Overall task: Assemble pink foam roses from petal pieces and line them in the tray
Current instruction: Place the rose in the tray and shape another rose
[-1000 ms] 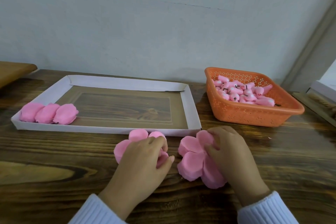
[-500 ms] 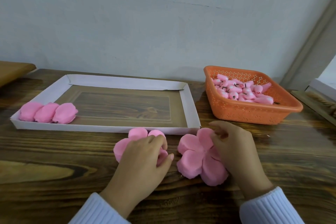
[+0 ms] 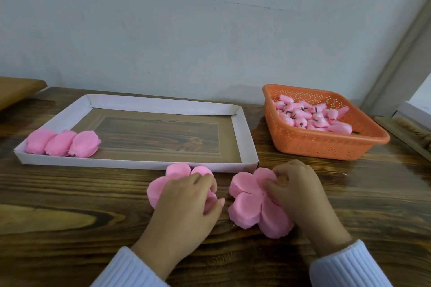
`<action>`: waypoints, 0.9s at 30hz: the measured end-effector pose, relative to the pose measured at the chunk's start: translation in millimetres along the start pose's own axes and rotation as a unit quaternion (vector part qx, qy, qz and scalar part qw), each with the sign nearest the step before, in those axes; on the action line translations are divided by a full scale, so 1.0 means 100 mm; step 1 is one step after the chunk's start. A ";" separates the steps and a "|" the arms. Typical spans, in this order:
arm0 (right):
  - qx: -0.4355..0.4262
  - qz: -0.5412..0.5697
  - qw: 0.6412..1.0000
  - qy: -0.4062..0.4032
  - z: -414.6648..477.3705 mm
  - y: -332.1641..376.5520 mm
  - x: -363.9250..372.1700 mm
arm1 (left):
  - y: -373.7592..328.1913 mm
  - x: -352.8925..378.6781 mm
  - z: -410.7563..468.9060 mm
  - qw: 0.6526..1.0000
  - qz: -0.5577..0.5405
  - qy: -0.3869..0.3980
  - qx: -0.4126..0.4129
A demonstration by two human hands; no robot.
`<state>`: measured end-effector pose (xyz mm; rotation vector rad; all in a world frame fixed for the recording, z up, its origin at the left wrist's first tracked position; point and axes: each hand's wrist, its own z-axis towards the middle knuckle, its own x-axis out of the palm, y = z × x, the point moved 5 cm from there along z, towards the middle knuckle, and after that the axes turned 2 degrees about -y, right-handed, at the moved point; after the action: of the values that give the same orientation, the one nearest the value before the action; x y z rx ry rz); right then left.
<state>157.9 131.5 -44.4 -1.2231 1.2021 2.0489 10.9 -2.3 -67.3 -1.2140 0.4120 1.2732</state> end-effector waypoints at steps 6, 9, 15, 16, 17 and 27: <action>-0.093 0.211 0.964 -0.129 -0.09 0.11 -0.24 | -0.06 -0.05 0.01 1.000 -0.008 -0.008 0.001; -0.110 0.369 0.913 -0.133 -0.15 0.17 -0.32 | -0.10 -0.12 0.01 0.998 -0.044 -0.047 0.004; 0.085 0.665 0.740 0.065 -0.22 0.22 -0.21 | -0.18 -0.24 -0.01 0.984 -0.144 -0.099 0.028; 0.103 0.680 0.719 0.097 -0.21 0.22 -0.20 | -0.21 -0.23 -0.01 0.981 -0.174 -0.085 0.026; 0.113 0.669 0.725 0.119 -0.19 0.23 -0.20 | -0.23 -0.21 -0.02 0.972 -0.225 -0.070 0.011; -0.086 0.350 0.931 -0.065 -0.19 0.29 -0.21 | -0.56 0.18 -0.01 0.459 -0.822 0.244 -0.233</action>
<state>155.2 101.5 -17.4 -0.7596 1.5738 2.7403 66.3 15.1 -56.5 -1.5676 -0.7718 -0.8020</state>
